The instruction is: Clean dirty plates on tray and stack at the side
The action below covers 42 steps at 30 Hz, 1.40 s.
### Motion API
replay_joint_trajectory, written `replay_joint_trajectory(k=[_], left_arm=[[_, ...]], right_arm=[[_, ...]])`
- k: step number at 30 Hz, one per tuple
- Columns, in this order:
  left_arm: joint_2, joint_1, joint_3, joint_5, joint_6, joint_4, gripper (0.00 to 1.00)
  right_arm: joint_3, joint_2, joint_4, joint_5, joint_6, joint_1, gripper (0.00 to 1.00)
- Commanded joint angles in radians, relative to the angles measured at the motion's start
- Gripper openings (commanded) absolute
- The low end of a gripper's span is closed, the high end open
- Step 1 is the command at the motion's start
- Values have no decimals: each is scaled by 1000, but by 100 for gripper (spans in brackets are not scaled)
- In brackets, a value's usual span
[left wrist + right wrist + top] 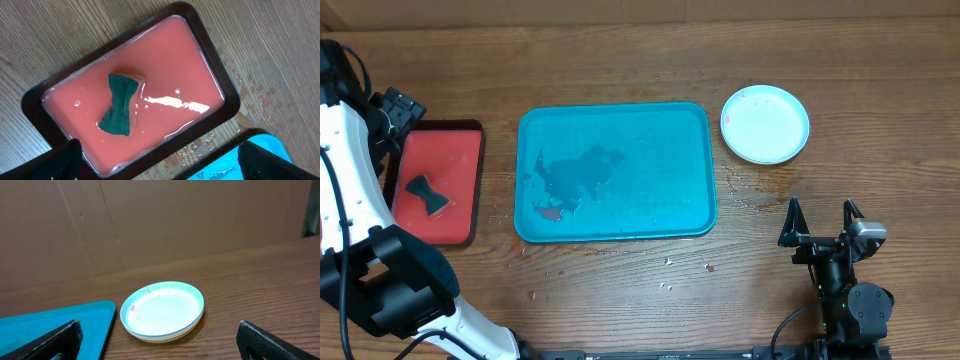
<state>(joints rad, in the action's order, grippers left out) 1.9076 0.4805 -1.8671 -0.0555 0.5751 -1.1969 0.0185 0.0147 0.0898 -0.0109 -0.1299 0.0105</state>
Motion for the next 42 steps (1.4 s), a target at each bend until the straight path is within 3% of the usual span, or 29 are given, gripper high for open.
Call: replay_joint_trajectory(k=[1,5,15,20,28,36,42], left_arm=[[2,3,-8,-8,-11,-2,100],[2,3,-7,-37,-104,-41,100],[-117,-58,20,47,-101,-146,100],[-279,-162,113,46,-176,-48,100],[-650,-352,484,46,-481,114,100],[-860,-396,710,49,-493,121,100],[-990,-396,857,57,-494,309,100]], right_arm=[[-10,-11,-6,10,7,-4,100],[-10,-11,-6,10,7,-4,100],[-10,-11,-6,10,7,-4,100],[-10,-11,-6,10,7,-4,100],[-10,-11,-6,10,7,-4,100],[-10,-11,-5,10,7,-4,100],[-10,-11,-6,10,7,-4,100]])
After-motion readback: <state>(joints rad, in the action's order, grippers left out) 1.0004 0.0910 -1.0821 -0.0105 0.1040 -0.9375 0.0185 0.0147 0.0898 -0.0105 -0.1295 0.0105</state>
